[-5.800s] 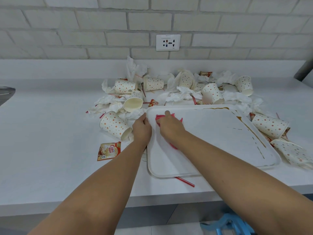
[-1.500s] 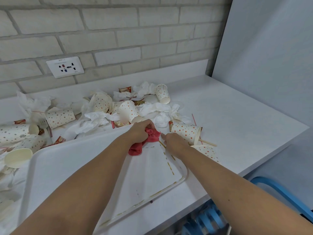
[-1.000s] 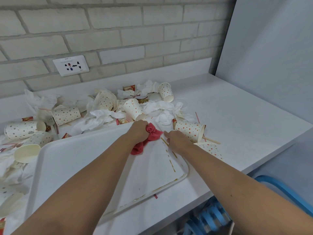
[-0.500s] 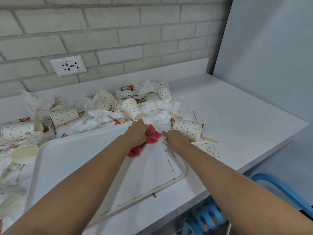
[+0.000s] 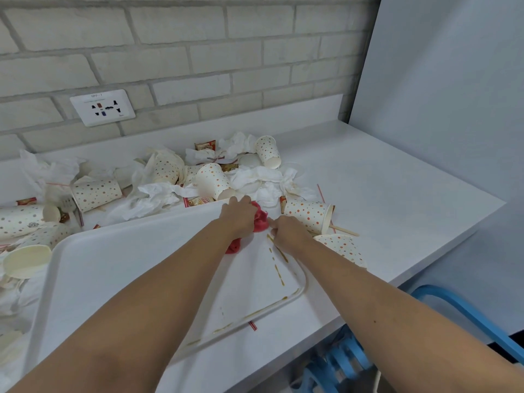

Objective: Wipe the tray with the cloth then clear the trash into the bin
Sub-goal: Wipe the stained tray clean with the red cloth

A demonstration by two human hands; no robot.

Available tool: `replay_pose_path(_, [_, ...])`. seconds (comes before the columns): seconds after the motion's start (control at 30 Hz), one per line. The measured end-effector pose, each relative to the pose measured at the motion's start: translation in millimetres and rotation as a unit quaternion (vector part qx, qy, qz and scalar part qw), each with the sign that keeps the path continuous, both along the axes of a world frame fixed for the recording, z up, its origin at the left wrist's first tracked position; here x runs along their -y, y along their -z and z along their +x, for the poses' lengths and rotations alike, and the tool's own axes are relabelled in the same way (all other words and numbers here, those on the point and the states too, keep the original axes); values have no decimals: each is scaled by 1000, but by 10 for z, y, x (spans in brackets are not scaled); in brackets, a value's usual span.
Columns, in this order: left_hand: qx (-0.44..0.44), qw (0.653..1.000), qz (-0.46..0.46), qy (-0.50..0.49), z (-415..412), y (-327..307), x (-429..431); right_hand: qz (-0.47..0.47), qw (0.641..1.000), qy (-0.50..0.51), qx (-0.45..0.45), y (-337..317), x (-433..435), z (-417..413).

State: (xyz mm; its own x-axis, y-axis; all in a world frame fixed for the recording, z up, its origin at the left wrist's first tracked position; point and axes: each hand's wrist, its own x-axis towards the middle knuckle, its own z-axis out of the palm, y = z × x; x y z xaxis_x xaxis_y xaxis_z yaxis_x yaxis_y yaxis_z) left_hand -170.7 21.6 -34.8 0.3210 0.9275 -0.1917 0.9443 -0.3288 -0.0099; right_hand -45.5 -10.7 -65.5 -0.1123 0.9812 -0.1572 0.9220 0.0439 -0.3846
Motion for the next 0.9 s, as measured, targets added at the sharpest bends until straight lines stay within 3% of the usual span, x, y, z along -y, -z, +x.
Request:
replay_pose_path(0.33, [18,990,-28,137,-258,68,500,-25,995,44,-87,-22,-13,26])
replay_pose_path(0.6, [3,998,21,60,-68,-5,627,-37,995,23,-93,-89,4,34])
replay_pose_path(0.9, [-4,990,21,139,16,41,821,-51,995,20,-87,-111,-17,53])
